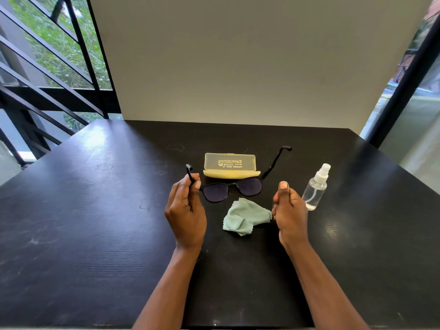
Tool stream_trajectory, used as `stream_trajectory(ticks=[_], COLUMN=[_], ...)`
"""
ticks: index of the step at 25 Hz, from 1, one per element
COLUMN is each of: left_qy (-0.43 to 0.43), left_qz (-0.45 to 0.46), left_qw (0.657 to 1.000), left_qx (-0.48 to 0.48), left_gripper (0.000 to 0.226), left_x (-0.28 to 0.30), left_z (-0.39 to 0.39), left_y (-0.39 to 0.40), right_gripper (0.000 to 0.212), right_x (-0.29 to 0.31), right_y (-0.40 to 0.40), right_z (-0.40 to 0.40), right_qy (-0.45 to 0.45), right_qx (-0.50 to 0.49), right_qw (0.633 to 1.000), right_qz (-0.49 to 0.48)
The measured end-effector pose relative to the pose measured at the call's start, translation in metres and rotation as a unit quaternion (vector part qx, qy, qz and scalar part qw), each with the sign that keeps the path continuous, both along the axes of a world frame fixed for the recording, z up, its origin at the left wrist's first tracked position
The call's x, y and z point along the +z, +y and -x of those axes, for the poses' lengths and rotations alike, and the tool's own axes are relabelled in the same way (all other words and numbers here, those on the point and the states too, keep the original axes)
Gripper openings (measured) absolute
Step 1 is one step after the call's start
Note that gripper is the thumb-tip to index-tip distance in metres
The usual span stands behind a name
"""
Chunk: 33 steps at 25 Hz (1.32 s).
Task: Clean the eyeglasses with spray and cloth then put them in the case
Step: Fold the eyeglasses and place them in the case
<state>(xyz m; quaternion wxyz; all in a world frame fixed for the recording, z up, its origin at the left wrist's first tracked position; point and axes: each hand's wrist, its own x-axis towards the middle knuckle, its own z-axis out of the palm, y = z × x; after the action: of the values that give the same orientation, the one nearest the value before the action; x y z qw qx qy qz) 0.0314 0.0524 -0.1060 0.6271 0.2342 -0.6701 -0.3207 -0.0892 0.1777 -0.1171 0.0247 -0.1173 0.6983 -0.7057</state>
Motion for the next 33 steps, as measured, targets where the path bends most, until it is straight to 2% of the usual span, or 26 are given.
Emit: stream_trajectory(ticks=[7,11,15,18,24,30,33], left_qy=[0.000,0.002,-0.001,-0.007,-0.011,0.006,-0.025], left_qz=[0.006,0.010,0.018,0.030,0.049,0.005,0.066], left_qw=[1.000,1.000,0.998,0.997,0.993,0.989,0.990], left_qx=[-0.009,-0.029,-0.056,-0.064,-0.103,-0.148,-0.119], left_gripper=[0.016,0.016,0.018,0.021,0.029,0.032,0.032], left_x=[-0.001,-0.001,-0.003,-0.006,-0.013,-0.018,-0.017], left_z=[0.000,0.001,0.003,0.004,0.008,0.010,0.010], left_y=[0.000,0.001,0.002,0.002,-0.003,-0.006,-0.006], right_gripper=[0.074,0.047,0.026,0.023,0.020,0.018,0.018], right_x=[0.006,0.009,0.005,0.002,-0.001,-0.003,-0.003], right_y=[0.002,0.004,0.001,0.001,0.001,0.000,-0.001], right_z=[-0.004,-0.004,-0.001,0.001,0.006,0.007,0.007], right_qy=[-0.040,-0.018,0.037,0.048,0.042,0.033,0.021], right_qx=[0.036,0.102,0.121,0.117,0.064,0.065,0.064], right_qw=[0.998,0.985,0.981,0.983,0.982,0.981,0.980], right_qz=[0.037,0.141,0.149,0.134,0.172,0.182,0.186])
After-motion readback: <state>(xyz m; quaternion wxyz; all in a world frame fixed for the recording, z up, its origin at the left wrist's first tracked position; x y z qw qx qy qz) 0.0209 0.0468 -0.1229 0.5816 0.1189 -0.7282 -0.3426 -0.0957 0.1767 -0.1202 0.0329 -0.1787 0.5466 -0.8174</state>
